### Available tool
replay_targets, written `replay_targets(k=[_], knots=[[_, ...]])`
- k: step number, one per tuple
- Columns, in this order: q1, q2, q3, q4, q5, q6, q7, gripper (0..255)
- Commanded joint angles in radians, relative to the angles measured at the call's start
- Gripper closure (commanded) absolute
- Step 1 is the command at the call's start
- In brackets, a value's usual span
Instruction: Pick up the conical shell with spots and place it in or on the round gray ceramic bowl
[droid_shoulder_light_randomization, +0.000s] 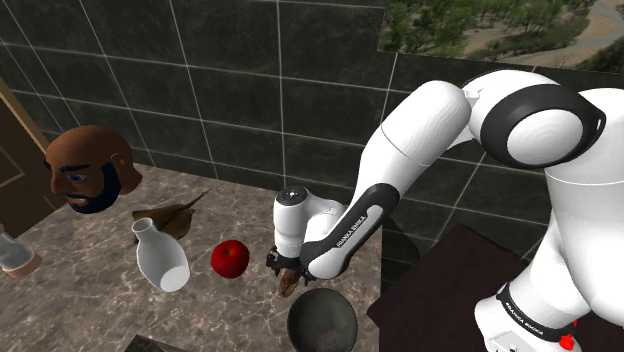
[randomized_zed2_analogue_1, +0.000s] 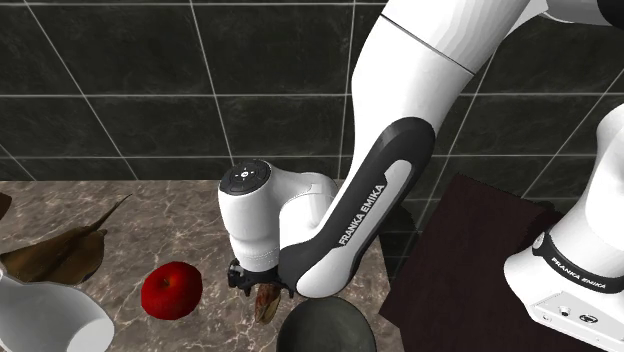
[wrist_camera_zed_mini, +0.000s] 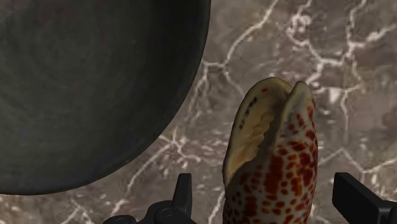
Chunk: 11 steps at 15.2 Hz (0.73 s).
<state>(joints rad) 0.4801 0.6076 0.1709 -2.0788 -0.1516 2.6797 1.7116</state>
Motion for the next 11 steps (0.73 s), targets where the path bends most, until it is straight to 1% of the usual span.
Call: replay_targets(k=[1,3,4,11], knots=[[0.0,0.0,0.0,0.0,0.0,0.0,0.0,0],[0.0,0.0,0.0,0.0,0.0,0.0,0.0,0],[0.0,0.0,0.0,0.0,0.0,0.0,0.0,255],[0.0,0.0,0.0,0.0,0.0,0.0,0.0,255]])
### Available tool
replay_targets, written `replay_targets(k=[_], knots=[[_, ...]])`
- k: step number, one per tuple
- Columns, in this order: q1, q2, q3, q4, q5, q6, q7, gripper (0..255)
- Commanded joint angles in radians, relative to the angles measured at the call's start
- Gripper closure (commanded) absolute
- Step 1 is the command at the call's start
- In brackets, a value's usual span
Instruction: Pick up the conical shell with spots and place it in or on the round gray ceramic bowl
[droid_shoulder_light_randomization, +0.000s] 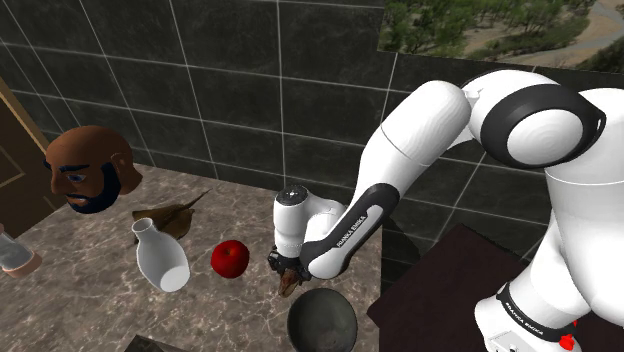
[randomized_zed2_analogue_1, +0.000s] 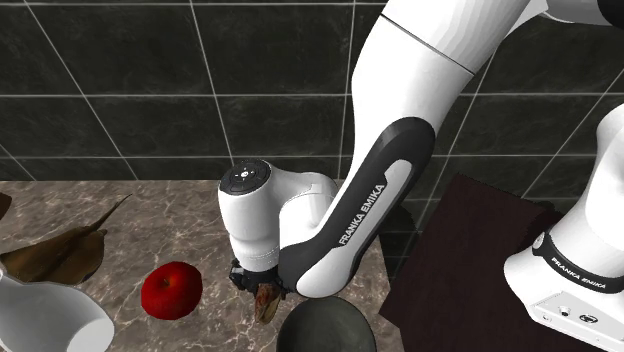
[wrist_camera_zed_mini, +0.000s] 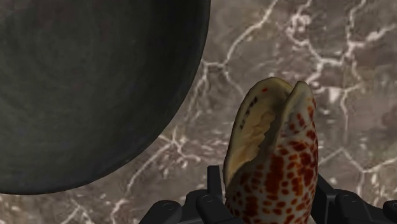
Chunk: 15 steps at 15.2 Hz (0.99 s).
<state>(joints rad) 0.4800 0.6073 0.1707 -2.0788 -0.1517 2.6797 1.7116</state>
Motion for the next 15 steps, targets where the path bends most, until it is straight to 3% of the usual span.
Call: replay_targets(k=[1,15], knots=[[0.0,0.0,0.0,0.0,0.0,0.0,0.0,255],[-0.029,-0.155,0.039,-0.032,0.041,-0.123,-0.025,255]])
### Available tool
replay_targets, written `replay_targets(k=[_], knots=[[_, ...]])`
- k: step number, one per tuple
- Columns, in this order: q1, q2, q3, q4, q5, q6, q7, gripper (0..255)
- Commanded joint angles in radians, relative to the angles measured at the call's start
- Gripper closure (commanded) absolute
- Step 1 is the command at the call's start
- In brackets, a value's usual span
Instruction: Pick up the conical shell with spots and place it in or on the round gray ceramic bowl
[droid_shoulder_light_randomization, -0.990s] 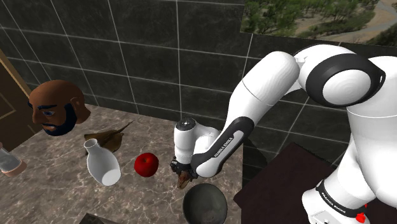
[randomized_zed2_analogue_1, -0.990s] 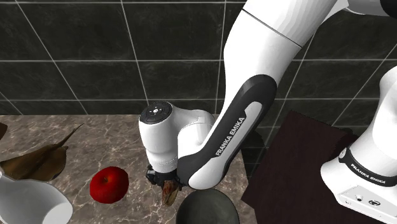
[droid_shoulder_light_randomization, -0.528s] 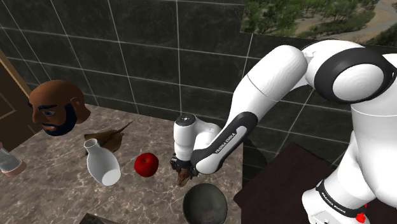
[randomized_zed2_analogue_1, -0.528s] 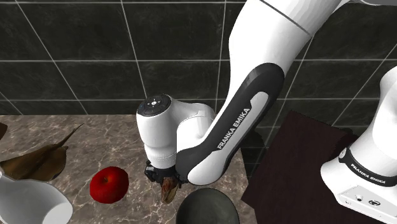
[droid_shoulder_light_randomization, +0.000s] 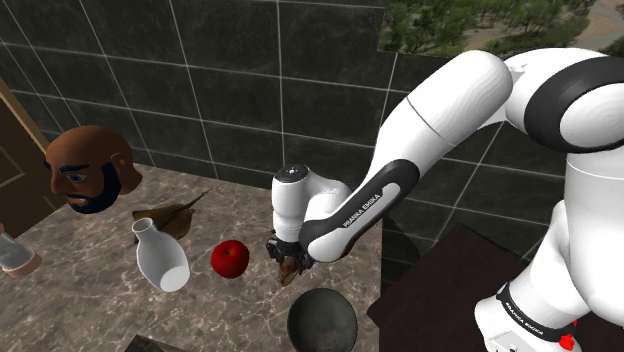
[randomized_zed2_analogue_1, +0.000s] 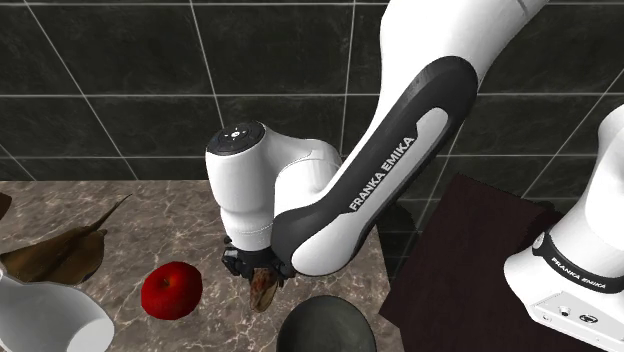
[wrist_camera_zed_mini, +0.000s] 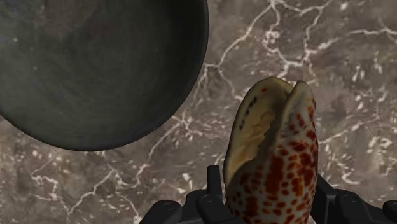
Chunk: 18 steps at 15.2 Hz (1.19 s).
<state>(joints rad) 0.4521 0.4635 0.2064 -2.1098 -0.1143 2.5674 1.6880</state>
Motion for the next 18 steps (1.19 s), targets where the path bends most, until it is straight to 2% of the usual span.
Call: replay_targets(k=[1,11,18], knots=[[-0.004,-0.023,0.005,-0.002,0.007,-0.021,-0.004,255],[-0.019,-0.119,0.026,-0.001,0.039,-0.117,-0.023,255],[0.044,-0.261,0.079,-0.233,0.065,-0.022,0.084,255]])
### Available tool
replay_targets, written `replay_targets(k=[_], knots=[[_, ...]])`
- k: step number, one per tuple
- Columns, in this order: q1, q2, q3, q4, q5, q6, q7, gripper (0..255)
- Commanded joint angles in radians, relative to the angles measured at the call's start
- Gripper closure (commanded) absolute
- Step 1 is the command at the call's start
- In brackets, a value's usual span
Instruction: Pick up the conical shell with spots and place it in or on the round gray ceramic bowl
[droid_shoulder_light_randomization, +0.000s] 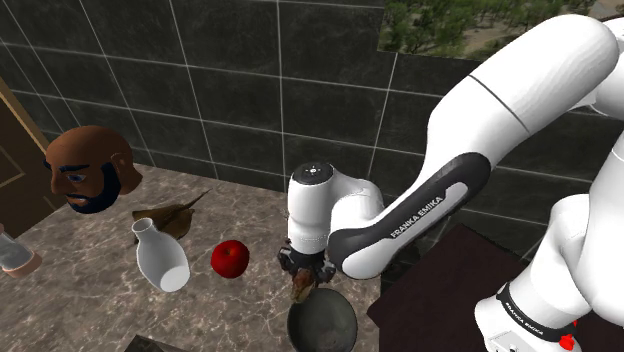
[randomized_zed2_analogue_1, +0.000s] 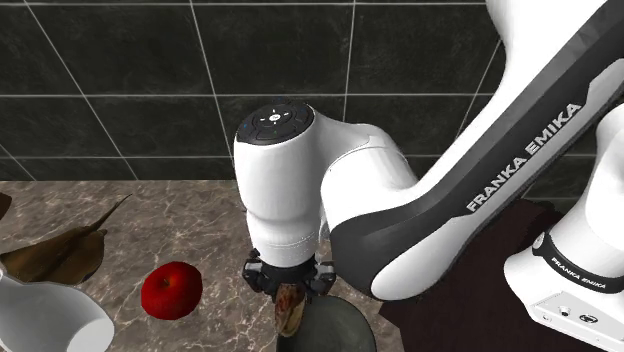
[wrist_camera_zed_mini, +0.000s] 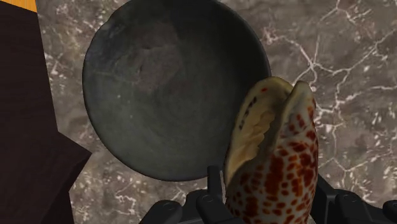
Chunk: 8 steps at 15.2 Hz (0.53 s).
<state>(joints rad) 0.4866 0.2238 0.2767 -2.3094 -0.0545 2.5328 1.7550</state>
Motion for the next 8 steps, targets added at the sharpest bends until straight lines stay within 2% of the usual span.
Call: replay_targets(k=[1,5,8], knots=[[0.02,-0.04,0.018,-0.062,0.01,0.025,0.033,255],[0.066,-0.111,0.061,-0.172,0.035,0.067,0.104,255],[0.07,-0.069,0.053,-0.173,0.008,0.108,0.123,255]])
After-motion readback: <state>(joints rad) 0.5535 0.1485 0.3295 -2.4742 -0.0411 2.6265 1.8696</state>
